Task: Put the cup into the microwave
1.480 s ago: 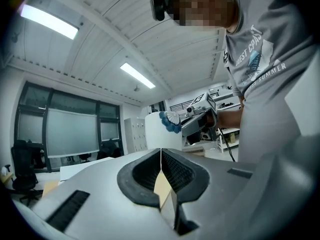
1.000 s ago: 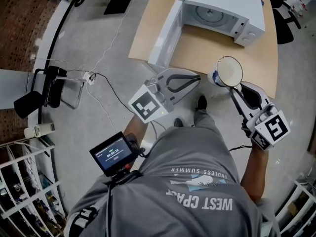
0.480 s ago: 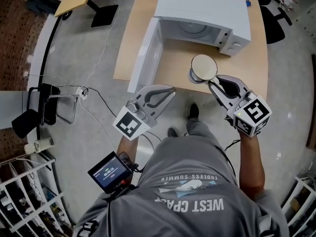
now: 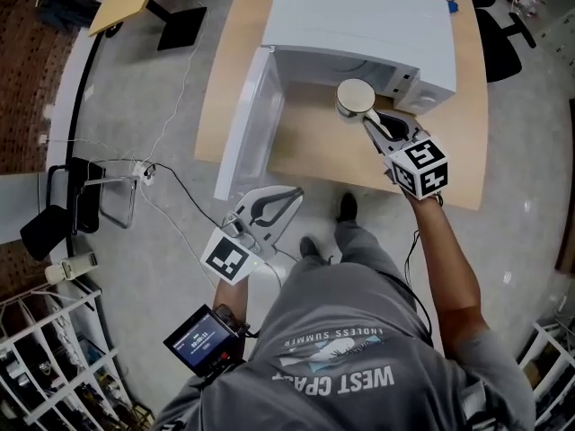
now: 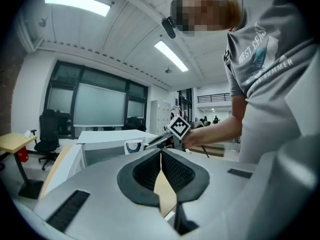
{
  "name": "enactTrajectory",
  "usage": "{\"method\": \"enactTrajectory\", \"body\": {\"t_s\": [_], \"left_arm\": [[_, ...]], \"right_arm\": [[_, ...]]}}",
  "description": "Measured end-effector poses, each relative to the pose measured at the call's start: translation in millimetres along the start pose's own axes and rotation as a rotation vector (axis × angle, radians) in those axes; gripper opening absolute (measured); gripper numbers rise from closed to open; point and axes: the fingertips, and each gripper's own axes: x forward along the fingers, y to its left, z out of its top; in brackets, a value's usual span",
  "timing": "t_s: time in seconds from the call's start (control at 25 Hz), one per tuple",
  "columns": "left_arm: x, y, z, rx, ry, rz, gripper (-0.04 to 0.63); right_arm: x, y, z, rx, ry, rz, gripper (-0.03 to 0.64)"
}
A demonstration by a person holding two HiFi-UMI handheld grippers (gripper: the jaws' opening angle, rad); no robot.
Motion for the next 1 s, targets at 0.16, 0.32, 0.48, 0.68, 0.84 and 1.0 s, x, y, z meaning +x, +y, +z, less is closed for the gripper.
{"method": "enactTrajectory", "body": {"t_s": [0.16,0.32,0.48,0.68,0.84,1.0], "left_arm": [[6,3,-15,-0.032,0.032,0.022,0.023],[13,3,-27,-0.061,0.060,0.031,0.023],[17,3,-37,-0.096,0.083,0.037,0.023],[14,10,-52,-0.117,0.096,0.054,0.023],[22,14,-65,-0.153,0.135,0.070,0.023],[41,30,-76,-0.183,0.134,0.071,0.023]], "right_arm": [[42,-35,-18,0.021,0.016,-0.044,0.072],[82,-64,-29,0.065,0.015,-0.074,0.072],[116,-86,-38,0.091,0.021,-0.109,0.072],[147,-104,-45,0.108,0.005,-0.162,0.072],[162,-127,-55,0.114,-0.006,-0.189,0.072],[182,-159,-57,0.092,-0.039,-0.210,0.072]]}}
